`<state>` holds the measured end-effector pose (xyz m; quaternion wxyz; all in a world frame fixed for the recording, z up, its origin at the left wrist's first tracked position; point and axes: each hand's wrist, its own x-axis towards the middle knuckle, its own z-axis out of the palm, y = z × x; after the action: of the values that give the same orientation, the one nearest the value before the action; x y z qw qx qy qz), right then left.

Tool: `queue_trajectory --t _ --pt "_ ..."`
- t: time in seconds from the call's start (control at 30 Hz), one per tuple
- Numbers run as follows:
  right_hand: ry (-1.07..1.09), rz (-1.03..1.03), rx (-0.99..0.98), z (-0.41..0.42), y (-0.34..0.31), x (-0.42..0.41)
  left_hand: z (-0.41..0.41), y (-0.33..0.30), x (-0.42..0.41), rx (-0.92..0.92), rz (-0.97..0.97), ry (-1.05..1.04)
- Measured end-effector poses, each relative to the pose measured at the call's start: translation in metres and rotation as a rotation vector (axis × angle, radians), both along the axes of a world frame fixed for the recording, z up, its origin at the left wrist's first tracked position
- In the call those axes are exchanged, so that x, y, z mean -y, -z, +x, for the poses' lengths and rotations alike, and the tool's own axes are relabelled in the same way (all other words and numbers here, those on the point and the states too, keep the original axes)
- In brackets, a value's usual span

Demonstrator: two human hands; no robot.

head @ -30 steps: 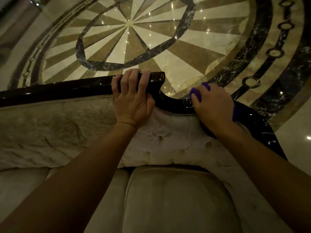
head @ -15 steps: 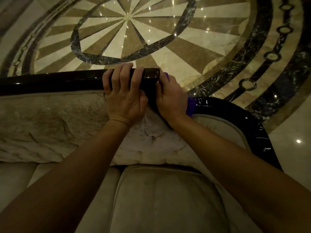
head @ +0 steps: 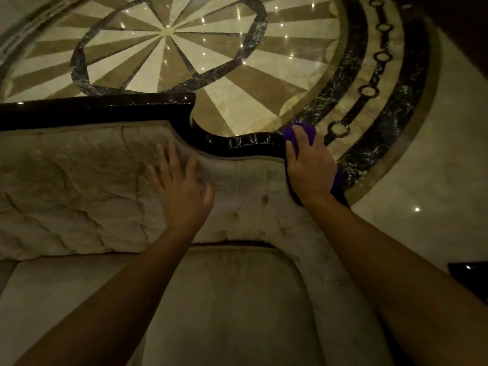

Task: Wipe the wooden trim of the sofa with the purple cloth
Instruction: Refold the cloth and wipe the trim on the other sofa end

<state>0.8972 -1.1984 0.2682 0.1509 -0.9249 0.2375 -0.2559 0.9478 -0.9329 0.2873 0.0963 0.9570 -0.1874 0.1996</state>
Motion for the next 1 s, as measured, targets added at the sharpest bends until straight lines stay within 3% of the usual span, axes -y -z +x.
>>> queue_trajectory --t 0.13,0.23,0.33,0.43,0.57,0.77,0.9,1.0 --pt "0.238 0.264 -0.059 -0.068 0.032 0.011 -0.011 0.004 0.003 -0.077 0.046 0.033" --pt "0.346 0.294 -0.225 -0.151 0.061 0.012 -0.025 0.009 0.017 -0.149 0.038 0.020" --pt "0.359 0.295 -0.354 -0.210 0.071 0.004 -0.087 0.026 0.041 -0.375 -0.087 -0.013" --pt "0.357 0.325 -0.452 -0.255 0.067 -0.005 -0.191 0.036 0.076 -0.643 -0.116 0.110" --pt "0.298 0.282 -0.571 -0.316 0.055 -0.018 -0.290 0.019 0.112 -0.813 -0.123 0.226" --pt "0.229 0.112 -0.816 -0.369 0.024 -0.017 -0.332 -0.032 0.125 -0.956 -0.214 0.228" --pt "0.099 0.358 -0.968 -0.384 -0.009 0.008 -0.340 -0.066 0.104 -1.180 -0.349 0.151" --pt "-0.127 0.576 -0.994 -0.392 -0.053 0.019 -0.359 -0.094 0.074 -1.245 -0.502 0.135"
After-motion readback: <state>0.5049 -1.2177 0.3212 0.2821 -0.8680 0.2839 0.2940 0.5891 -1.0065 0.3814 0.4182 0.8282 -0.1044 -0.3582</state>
